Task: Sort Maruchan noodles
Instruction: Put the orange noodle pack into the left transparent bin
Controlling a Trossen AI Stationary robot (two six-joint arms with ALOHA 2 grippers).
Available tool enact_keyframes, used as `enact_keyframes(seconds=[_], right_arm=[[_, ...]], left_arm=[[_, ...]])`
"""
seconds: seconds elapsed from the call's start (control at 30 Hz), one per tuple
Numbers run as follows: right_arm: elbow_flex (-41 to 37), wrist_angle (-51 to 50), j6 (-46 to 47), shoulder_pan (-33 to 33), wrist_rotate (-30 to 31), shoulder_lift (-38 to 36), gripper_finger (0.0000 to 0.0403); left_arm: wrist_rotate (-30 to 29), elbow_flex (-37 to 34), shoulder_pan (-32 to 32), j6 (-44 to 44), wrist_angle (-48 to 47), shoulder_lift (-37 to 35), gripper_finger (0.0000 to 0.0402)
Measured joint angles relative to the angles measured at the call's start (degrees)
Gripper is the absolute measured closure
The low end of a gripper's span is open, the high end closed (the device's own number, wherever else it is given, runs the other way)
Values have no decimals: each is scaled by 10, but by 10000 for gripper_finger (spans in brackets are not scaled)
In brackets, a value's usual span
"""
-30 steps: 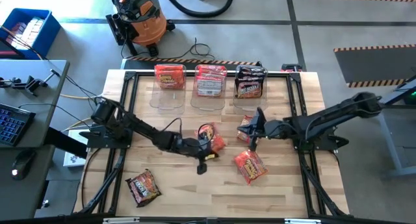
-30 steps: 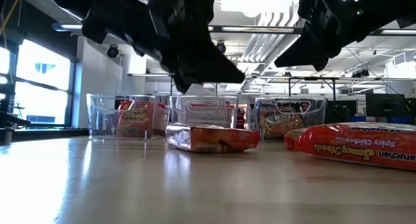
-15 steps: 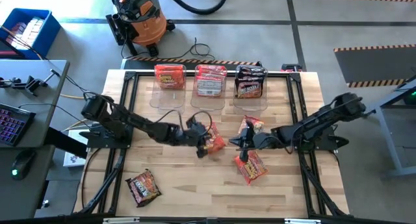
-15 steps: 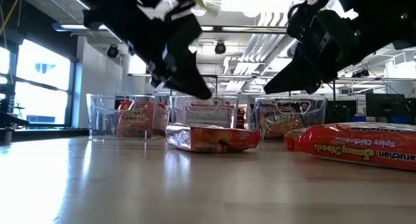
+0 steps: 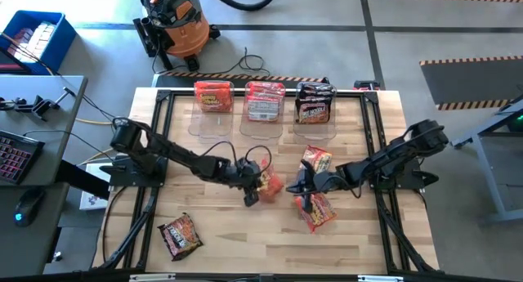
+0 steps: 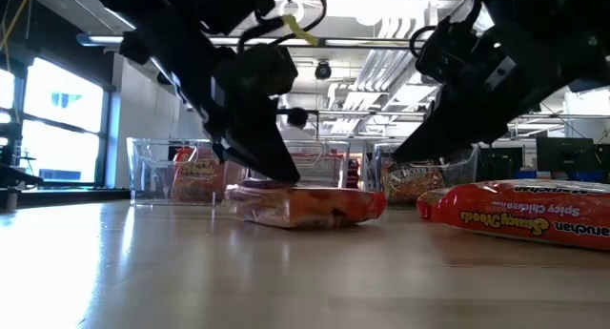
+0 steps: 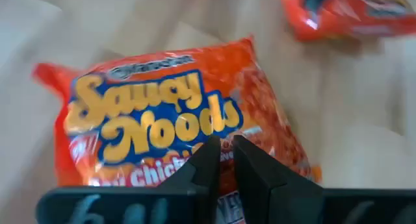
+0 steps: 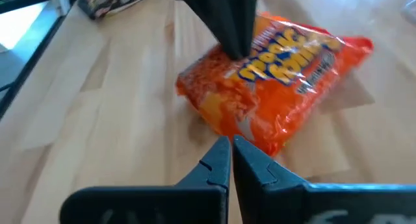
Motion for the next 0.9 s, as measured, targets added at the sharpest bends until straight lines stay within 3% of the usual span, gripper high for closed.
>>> enact_keyframes(seconds=[0.27,0.47,0.7,0.9], right_arm=[[0,0,-3,16,-27,1,403],[0,-2,6,25,-85,1,403],[0,-3,9,22,-35,1,403],[0,5,8,17,-23,1,403]], left_arm=[[36,0,-43,-52,41,0,376],[85,1,-56,-82,93,-5,376],[106,0,-43,-60,43,-22,367],[79,0,-14,-44,-35,-63,339]])
